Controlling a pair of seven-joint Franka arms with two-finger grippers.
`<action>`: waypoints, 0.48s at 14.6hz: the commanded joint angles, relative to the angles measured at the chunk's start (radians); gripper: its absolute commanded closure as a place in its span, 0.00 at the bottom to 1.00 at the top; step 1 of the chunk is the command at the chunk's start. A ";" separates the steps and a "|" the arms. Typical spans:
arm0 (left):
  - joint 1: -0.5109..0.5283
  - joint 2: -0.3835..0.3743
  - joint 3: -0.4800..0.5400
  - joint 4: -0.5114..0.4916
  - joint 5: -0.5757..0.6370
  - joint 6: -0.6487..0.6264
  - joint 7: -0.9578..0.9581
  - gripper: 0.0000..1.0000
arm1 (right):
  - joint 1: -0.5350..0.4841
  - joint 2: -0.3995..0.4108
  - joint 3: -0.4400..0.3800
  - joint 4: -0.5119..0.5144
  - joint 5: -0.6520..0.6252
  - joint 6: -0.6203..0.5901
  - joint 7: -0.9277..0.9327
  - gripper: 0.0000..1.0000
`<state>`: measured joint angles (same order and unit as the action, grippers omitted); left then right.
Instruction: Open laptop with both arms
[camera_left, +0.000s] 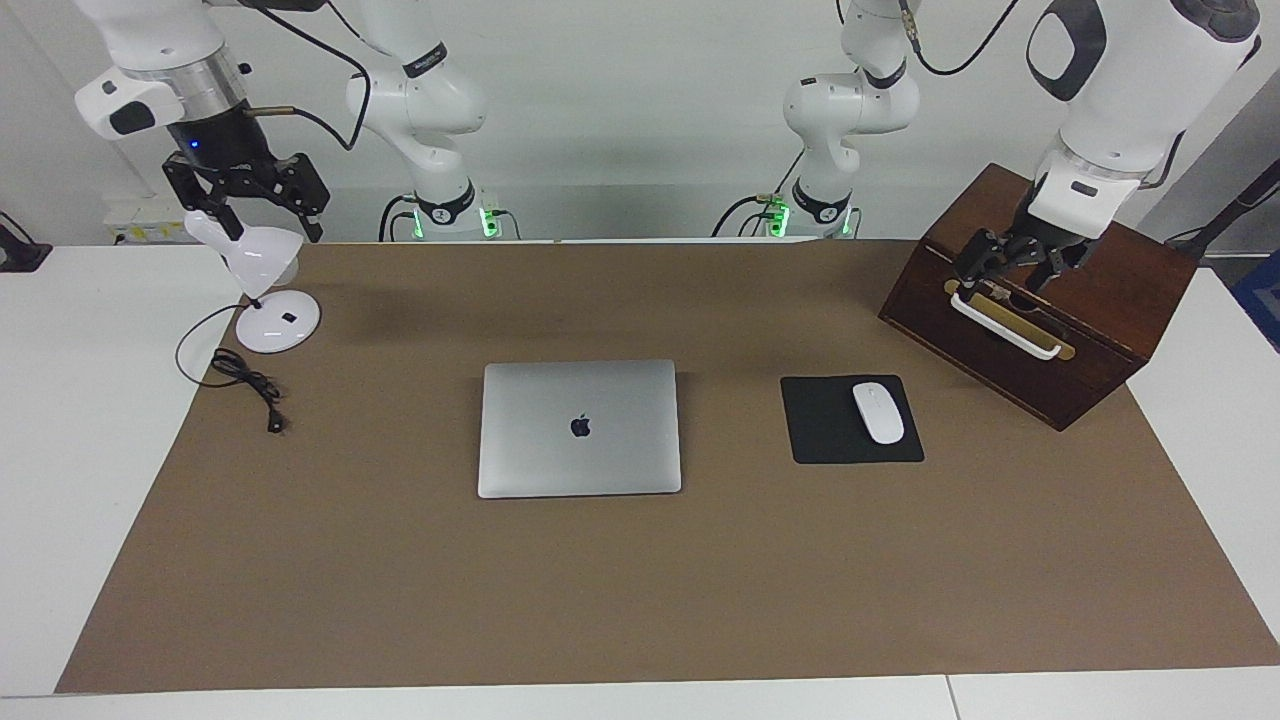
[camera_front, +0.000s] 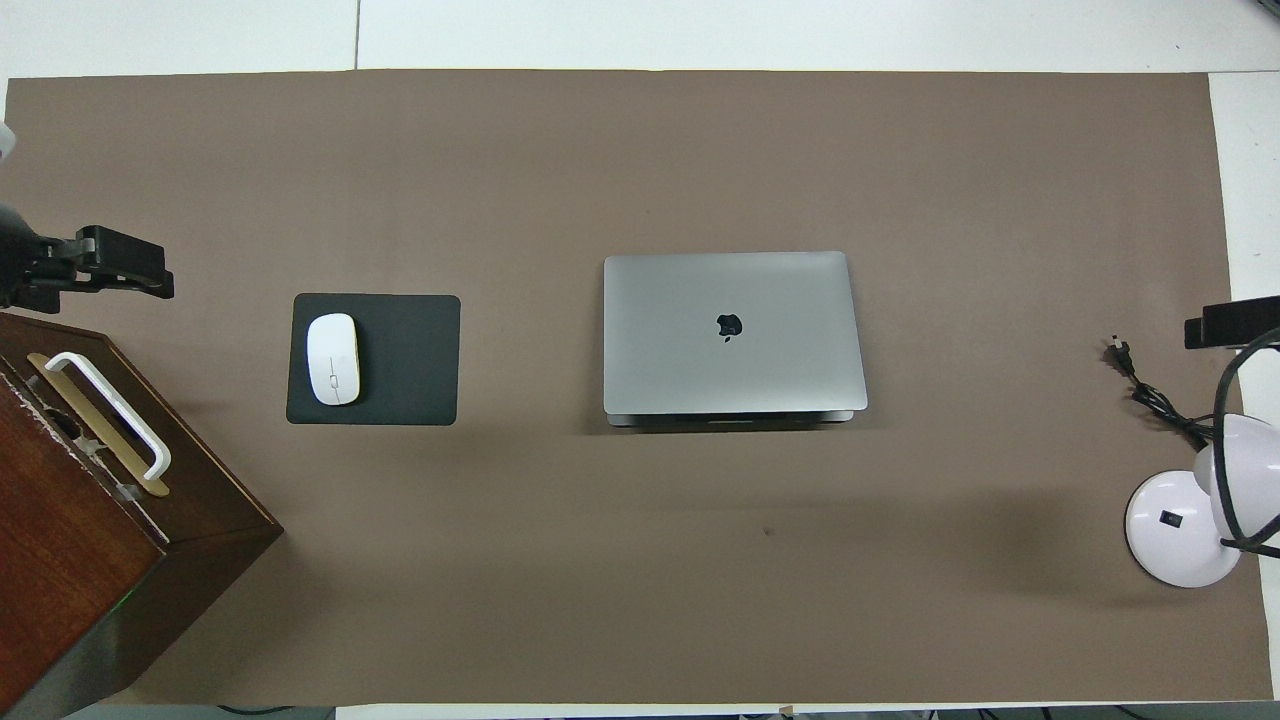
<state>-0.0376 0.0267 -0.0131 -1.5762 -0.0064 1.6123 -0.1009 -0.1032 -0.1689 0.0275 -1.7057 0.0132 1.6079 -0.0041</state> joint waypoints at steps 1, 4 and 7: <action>-0.013 -0.024 0.005 -0.030 0.016 0.043 -0.002 0.00 | -0.006 -0.012 0.005 -0.006 0.010 0.000 -0.011 0.00; -0.013 -0.025 0.004 -0.031 0.016 0.046 -0.008 0.00 | -0.006 -0.012 0.006 -0.008 0.010 -0.008 -0.022 0.00; -0.013 -0.025 0.005 -0.030 0.016 0.051 -0.008 0.00 | -0.003 -0.021 0.008 -0.014 0.008 -0.016 -0.025 0.00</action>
<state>-0.0390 0.0266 -0.0139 -1.5762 -0.0064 1.6376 -0.1009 -0.1009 -0.1690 0.0310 -1.7057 0.0132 1.6065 -0.0041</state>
